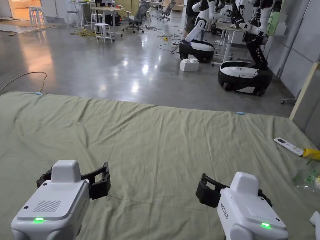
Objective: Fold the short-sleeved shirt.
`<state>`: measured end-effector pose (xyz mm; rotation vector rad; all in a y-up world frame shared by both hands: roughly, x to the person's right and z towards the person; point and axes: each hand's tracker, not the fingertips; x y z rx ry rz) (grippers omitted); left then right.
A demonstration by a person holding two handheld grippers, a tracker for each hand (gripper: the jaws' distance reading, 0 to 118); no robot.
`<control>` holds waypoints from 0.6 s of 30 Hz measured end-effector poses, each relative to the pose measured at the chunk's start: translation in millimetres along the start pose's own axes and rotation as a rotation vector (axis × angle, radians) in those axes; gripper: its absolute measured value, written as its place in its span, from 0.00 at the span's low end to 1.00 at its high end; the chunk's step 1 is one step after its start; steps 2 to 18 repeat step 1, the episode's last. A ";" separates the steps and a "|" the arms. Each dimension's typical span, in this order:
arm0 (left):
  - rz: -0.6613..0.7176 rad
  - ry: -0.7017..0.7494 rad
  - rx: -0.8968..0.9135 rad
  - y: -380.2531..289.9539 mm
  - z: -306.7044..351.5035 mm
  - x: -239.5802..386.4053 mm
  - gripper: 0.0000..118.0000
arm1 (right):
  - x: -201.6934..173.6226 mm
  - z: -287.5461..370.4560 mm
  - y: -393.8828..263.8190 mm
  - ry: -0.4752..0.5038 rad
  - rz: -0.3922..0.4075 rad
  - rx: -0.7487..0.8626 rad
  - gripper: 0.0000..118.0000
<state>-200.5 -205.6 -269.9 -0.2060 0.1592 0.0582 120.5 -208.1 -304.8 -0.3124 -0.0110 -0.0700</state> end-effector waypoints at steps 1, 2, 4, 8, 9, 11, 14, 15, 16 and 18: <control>0.000 -0.001 -0.001 -0.2 -0.3 0.1 0.86 | -1.5 0.3 -0.9 -0.001 0.019 0.008 1.00; 0.000 -0.001 -0.001 -0.2 -0.3 0.1 0.86 | -1.5 0.3 -0.9 -0.001 0.019 0.008 1.00; 0.000 -0.001 -0.001 -0.2 -0.3 0.1 0.86 | -1.5 0.3 -0.9 -0.001 0.019 0.008 1.00; 0.000 -0.001 -0.001 -0.2 -0.3 0.1 0.86 | -1.5 0.3 -0.9 -0.001 0.019 0.008 1.00; 0.000 -0.001 -0.001 -0.2 -0.3 0.1 0.86 | -1.5 0.3 -0.9 -0.001 0.019 0.008 1.00; 0.000 -0.001 -0.001 -0.2 -0.3 0.1 0.86 | -1.5 0.3 -0.9 -0.001 0.019 0.008 1.00; 0.000 -0.001 -0.001 -0.2 -0.3 0.1 0.86 | -1.5 0.3 -0.9 -0.001 0.019 0.008 1.00; 0.000 -0.001 -0.001 -0.2 -0.3 0.1 0.86 | -1.5 0.3 -0.9 -0.001 0.019 0.008 1.00; 0.000 -0.001 -0.001 -0.2 -0.3 0.1 0.86 | -1.5 0.3 -0.9 -0.001 0.019 0.008 1.00; 0.000 -0.001 -0.001 -0.2 -0.3 0.1 0.86 | -1.5 0.3 -0.9 -0.001 0.019 0.008 1.00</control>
